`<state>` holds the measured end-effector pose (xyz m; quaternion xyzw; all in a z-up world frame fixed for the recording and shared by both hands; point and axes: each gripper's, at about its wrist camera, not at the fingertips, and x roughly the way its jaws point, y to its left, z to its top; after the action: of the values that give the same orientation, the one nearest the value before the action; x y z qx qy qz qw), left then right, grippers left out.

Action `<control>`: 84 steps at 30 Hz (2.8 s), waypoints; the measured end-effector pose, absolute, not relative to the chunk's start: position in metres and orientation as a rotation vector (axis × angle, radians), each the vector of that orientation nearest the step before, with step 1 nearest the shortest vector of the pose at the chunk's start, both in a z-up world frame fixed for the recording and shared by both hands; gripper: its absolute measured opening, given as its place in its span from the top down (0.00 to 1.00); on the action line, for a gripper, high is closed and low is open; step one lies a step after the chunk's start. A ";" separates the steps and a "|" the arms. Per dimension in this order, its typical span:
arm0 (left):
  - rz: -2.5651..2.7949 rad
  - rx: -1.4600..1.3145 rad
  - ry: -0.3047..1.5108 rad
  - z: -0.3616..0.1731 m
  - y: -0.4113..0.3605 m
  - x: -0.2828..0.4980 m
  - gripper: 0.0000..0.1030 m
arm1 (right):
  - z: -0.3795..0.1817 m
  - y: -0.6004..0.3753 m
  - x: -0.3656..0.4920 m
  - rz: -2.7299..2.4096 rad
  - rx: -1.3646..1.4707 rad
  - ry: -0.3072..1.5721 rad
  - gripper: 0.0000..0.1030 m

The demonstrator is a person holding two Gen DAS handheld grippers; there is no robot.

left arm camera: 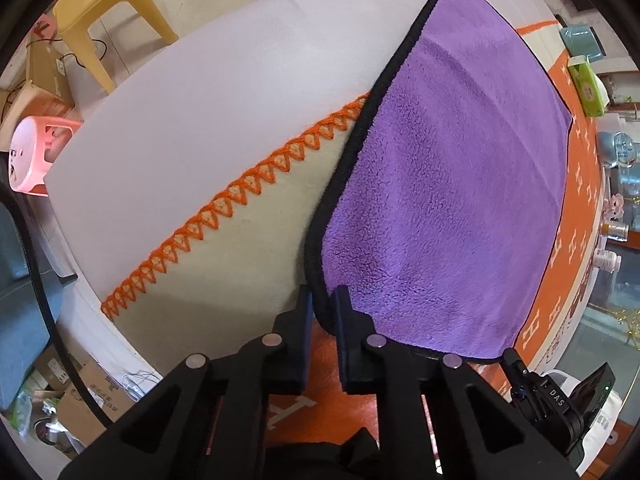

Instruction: Fold towel

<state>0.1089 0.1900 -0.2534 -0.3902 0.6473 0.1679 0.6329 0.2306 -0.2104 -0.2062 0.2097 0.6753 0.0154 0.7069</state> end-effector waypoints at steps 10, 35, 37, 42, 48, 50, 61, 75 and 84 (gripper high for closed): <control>0.381 -0.890 1.429 -0.237 0.190 0.111 0.95 | -0.197 -0.213 0.228 0.055 0.469 1.466 0.94; 0.270 -0.870 1.142 -0.142 0.211 0.130 0.96 | -0.123 -0.205 0.242 0.225 0.492 1.199 0.95; 0.265 -0.858 1.116 -0.133 0.213 0.136 0.96 | -0.116 -0.204 0.246 0.239 0.498 1.176 0.95; 0.245 -0.842 1.039 -0.111 0.221 0.154 0.96 | -0.099 -0.199 0.261 0.271 0.511 1.113 0.95; 0.228 -0.817 0.954 -0.088 0.236 0.183 0.96 | -0.081 -0.189 0.288 0.308 0.519 1.040 0.96; 0.230 -0.810 0.932 -0.083 0.240 0.194 0.96 | -0.077 -0.185 0.298 0.316 0.518 1.020 0.96; 0.263 -0.760 0.885 -0.088 0.269 0.269 0.96 | -0.078 -0.154 0.365 0.344 0.502 0.949 0.96; 0.242 -0.628 0.854 -0.133 0.277 0.355 0.96 | -0.120 -0.132 0.436 0.347 0.454 0.879 0.95; 0.271 -0.658 0.892 -0.165 0.285 0.368 0.84 | -0.145 -0.127 0.452 0.326 0.421 0.898 0.92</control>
<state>0.3681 0.2848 -0.1645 -0.3112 0.4220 0.1282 0.8418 0.4515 -0.1268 -0.1455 0.2011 0.4289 0.1558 0.8668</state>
